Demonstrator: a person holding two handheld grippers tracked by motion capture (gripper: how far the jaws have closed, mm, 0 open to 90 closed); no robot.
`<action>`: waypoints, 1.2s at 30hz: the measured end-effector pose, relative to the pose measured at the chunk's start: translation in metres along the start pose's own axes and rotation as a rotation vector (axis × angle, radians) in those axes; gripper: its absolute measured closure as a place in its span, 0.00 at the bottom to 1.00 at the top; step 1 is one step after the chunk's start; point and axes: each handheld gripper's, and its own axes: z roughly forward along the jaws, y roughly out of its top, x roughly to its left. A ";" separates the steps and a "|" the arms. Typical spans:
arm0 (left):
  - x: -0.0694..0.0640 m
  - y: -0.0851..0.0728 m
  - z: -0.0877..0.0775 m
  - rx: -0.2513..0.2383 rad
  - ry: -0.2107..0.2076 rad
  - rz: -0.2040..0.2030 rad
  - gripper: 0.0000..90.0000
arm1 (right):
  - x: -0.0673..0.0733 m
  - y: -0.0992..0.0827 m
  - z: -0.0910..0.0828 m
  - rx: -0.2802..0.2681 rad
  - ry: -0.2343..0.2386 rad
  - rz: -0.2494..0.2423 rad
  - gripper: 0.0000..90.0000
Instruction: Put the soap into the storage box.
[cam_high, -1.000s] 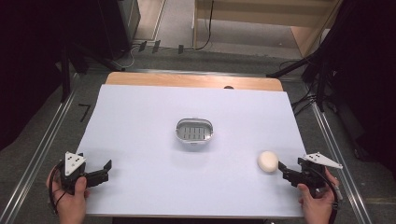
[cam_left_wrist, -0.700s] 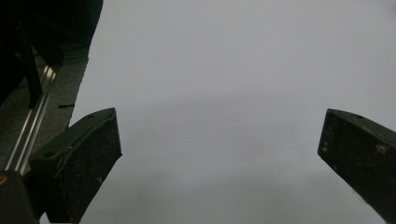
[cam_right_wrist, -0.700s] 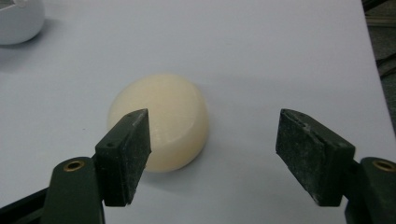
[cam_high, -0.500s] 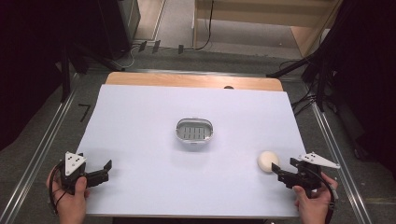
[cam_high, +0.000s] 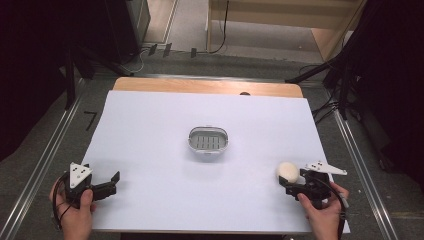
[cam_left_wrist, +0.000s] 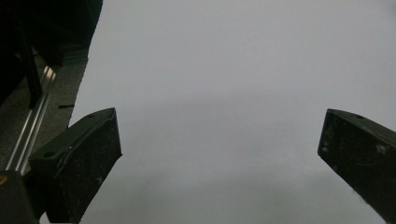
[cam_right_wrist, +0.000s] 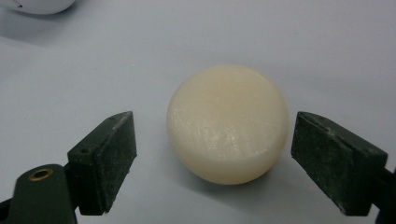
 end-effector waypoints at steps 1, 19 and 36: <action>0.000 0.000 0.000 0.001 0.000 0.001 0.00 | 0.000 0.000 0.001 -0.001 -0.001 0.003 0.17; 0.000 0.000 0.000 0.001 0.000 0.003 0.00 | 0.002 0.006 0.017 0.022 -0.050 0.036 0.17; -0.001 0.000 0.000 0.002 0.001 0.004 0.00 | 0.005 0.006 0.023 0.031 -0.080 0.054 0.25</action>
